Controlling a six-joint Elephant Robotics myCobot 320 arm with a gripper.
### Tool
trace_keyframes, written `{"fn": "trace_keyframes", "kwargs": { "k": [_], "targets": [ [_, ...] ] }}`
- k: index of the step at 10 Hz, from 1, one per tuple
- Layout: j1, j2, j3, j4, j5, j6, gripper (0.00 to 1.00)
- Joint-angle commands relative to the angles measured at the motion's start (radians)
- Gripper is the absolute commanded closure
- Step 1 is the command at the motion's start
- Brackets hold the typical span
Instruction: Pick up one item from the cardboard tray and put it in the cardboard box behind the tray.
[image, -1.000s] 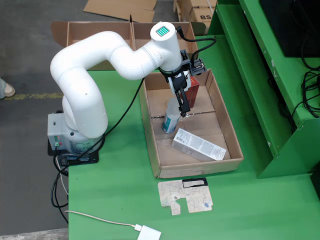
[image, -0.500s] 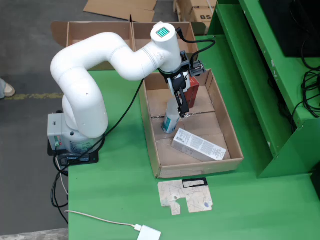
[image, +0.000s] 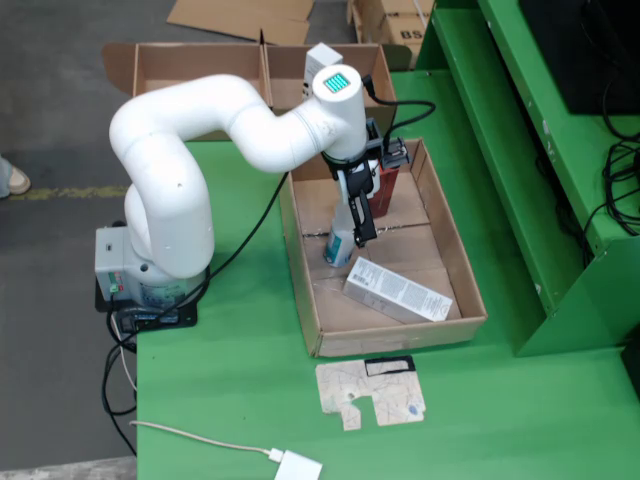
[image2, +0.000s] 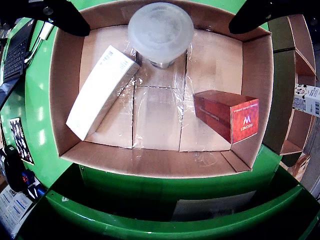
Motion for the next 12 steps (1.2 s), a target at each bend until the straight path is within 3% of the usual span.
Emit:
{"fn": "trace_keyframes", "kwargs": {
  "k": [1, 12],
  "targets": [
    [-0.021, 0.007, 0.004, 0.034, 0.007, -0.007, 0.0],
    [-0.061, -0.062, 0.002, 0.09, 0.036, -0.045, 0.0]
  ]
}}
